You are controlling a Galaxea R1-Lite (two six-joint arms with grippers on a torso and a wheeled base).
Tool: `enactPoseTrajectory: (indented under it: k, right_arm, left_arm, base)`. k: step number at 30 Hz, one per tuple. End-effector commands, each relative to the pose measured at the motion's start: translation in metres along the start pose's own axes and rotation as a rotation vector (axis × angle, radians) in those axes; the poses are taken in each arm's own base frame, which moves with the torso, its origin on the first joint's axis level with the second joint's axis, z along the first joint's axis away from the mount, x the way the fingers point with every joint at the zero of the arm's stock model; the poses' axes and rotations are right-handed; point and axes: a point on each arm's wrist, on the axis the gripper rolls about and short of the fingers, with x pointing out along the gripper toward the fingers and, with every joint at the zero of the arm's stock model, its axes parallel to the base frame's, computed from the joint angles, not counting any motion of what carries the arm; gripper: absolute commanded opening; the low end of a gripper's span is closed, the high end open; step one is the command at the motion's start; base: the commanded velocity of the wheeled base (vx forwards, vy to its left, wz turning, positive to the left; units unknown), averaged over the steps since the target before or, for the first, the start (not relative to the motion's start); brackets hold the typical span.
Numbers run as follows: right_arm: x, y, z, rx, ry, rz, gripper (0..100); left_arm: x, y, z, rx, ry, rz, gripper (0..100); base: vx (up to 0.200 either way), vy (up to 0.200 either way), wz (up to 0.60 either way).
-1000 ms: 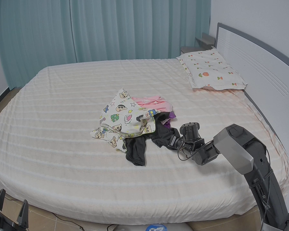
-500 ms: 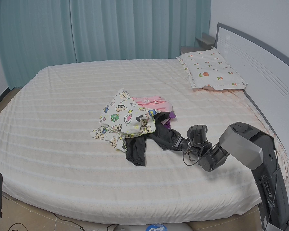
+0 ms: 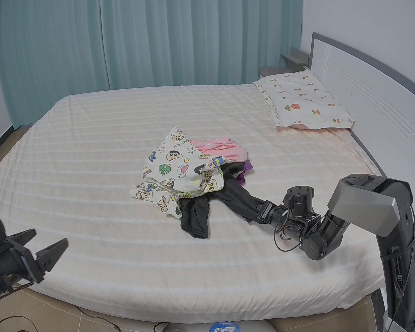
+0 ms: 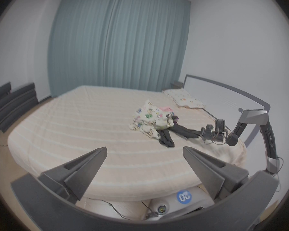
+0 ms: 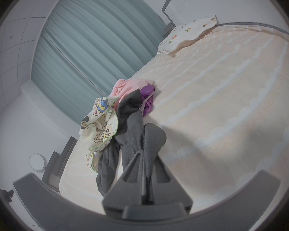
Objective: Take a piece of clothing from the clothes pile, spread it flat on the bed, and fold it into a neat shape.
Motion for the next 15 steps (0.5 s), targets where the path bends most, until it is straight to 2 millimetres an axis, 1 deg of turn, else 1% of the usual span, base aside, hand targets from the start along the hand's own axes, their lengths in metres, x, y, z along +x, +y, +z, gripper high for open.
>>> enactPoseTrajectory:
  k: [1,2,3,8,11,14,15]
  right_arm:
    - [-0.016,0.021,0.002,-0.004,-0.011,0.056,0]
    - [-0.016,0.021,0.002,-0.004,-0.011,0.056,0]
    - [-0.016,0.022,0.001,-0.006,-0.009,0.059,0]
    - [-0.016,0.023,0.001,-0.005,-0.011,0.061,0]
    - [-0.016,0.022,0.001,-0.006,-0.009,0.059,0]
    - [-0.016,0.022,0.001,-0.006,-0.009,0.059,0]
    - [-0.016,0.022,0.001,-0.006,-0.009,0.059,0]
  left_arm:
    - [0.114,-0.032,-0.020,-0.072,0.309,-0.051,100]
    - [0.114,-0.032,-0.020,-0.072,0.309,-0.051,100]
    - [0.141,-0.045,-0.026,-0.110,0.318,-0.036,100]
    - [0.201,-0.073,-0.043,-0.172,0.333,0.058,100]
    - [0.228,-0.087,-0.047,-0.196,0.329,0.067,100]
    - [0.250,-0.100,-0.052,-0.215,0.327,0.061,100]
    - [0.250,-0.100,-0.052,-0.215,0.327,0.061,100]
  base:
    - [0.000,0.000,0.00]
    - [0.000,0.000,0.00]
    - [0.000,0.000,0.00]
    - [0.000,0.000,0.00]
    - [0.000,0.000,0.00]
    - [0.000,0.000,0.00]
    - [0.000,0.000,0.00]
